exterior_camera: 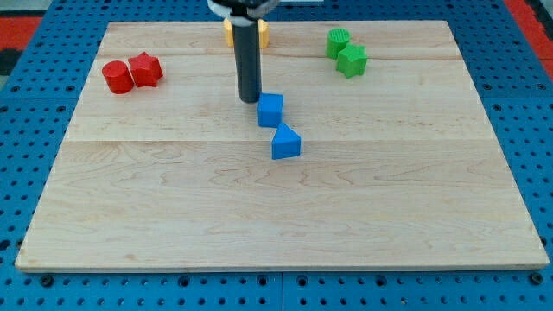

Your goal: Separate blue cube from the triangle

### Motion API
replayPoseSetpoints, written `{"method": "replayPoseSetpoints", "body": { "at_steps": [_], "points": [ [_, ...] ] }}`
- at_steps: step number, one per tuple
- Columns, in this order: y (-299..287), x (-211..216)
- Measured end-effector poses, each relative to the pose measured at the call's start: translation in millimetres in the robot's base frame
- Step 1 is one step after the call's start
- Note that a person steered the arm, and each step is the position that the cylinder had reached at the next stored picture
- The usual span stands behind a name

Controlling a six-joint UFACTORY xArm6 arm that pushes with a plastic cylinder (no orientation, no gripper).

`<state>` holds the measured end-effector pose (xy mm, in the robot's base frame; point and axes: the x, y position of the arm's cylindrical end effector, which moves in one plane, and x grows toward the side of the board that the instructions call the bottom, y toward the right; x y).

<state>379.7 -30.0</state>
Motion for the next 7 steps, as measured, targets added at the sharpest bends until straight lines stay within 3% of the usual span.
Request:
{"method": "replayPoseSetpoints", "body": {
  "at_steps": [2, 3, 4, 5, 6, 7],
  "points": [
    [34, 26],
    [-22, 26],
    [-25, 104],
    [26, 102],
    [28, 63],
    [33, 53]
  ]
}}
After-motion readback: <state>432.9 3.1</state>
